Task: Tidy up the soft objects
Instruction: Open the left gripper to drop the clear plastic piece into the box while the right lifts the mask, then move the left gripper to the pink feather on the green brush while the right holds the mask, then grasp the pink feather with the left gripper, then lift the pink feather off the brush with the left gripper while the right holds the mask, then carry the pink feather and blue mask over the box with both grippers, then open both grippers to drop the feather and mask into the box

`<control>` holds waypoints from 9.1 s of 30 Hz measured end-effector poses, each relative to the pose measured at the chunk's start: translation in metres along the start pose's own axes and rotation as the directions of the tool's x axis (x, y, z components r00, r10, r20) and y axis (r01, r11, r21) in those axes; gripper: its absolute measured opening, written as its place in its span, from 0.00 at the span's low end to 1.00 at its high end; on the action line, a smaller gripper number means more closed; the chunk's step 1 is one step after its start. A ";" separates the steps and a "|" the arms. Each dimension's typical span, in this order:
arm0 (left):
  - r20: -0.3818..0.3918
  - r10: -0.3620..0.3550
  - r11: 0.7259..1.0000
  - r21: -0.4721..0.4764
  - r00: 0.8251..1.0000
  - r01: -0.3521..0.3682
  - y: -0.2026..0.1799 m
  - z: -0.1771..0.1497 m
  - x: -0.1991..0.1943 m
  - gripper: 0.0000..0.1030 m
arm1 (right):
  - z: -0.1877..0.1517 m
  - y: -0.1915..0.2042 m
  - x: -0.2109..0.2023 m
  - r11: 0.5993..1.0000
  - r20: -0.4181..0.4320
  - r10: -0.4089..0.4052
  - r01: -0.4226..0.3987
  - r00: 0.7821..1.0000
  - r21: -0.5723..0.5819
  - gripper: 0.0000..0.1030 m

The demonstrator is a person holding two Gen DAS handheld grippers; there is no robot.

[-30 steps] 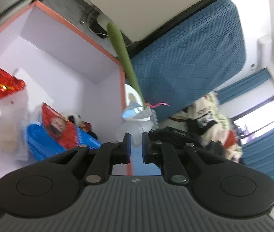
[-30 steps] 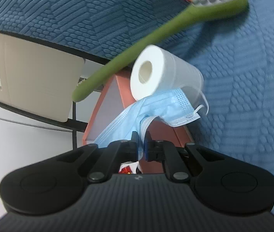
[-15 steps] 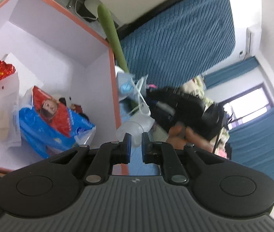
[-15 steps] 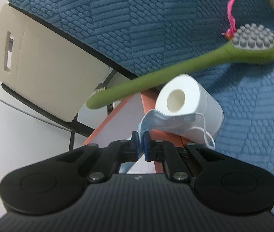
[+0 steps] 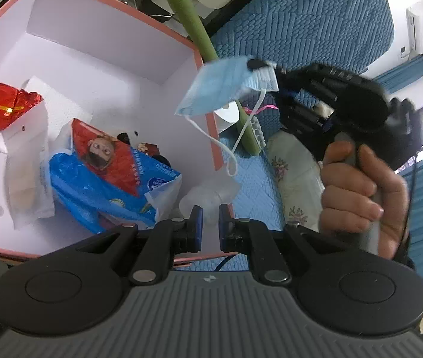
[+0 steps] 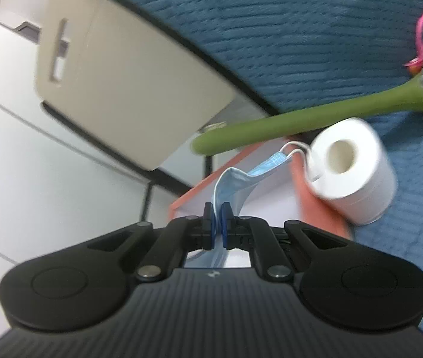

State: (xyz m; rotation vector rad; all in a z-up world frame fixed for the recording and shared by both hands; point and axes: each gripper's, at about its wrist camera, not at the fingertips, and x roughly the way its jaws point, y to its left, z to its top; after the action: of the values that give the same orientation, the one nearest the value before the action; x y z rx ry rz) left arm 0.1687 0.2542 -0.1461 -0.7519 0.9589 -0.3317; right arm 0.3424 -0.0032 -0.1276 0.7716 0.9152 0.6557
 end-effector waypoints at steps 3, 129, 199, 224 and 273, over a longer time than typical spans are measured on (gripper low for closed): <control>0.015 0.022 1.000 0.000 1.000 -0.022 -0.003 0.001 0.003 0.12 | -0.004 0.013 0.001 0.999 -0.028 0.050 -0.050 0.998 0.000 0.07; 0.196 0.455 0.727 0.480 0.868 -0.490 -0.216 0.146 0.429 0.25 | 0.064 -0.206 -0.109 0.840 0.228 -0.476 0.516 0.850 -0.169 0.08; 0.211 0.342 0.874 0.286 0.916 -0.393 -0.216 -0.048 0.108 0.07 | -0.049 -0.070 -0.197 0.799 0.056 -0.436 0.415 0.898 -0.435 0.08; 0.415 0.349 0.880 0.164 0.840 -0.446 -0.204 0.038 -0.064 0.08 | 0.000 0.105 -0.162 0.741 0.091 -0.181 0.197 0.979 -0.642 0.08; 0.312 0.517 0.848 -0.058 0.797 -0.527 -0.013 0.048 -0.115 0.65 | -0.056 0.128 0.005 0.663 -0.029 -0.364 0.237 0.931 -0.710 0.74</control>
State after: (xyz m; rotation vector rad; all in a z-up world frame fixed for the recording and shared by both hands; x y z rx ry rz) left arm 0.1462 0.3305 -0.0499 -0.4617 0.8118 0.2586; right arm 0.2739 0.0888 -0.0484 -0.1330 0.8313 0.7060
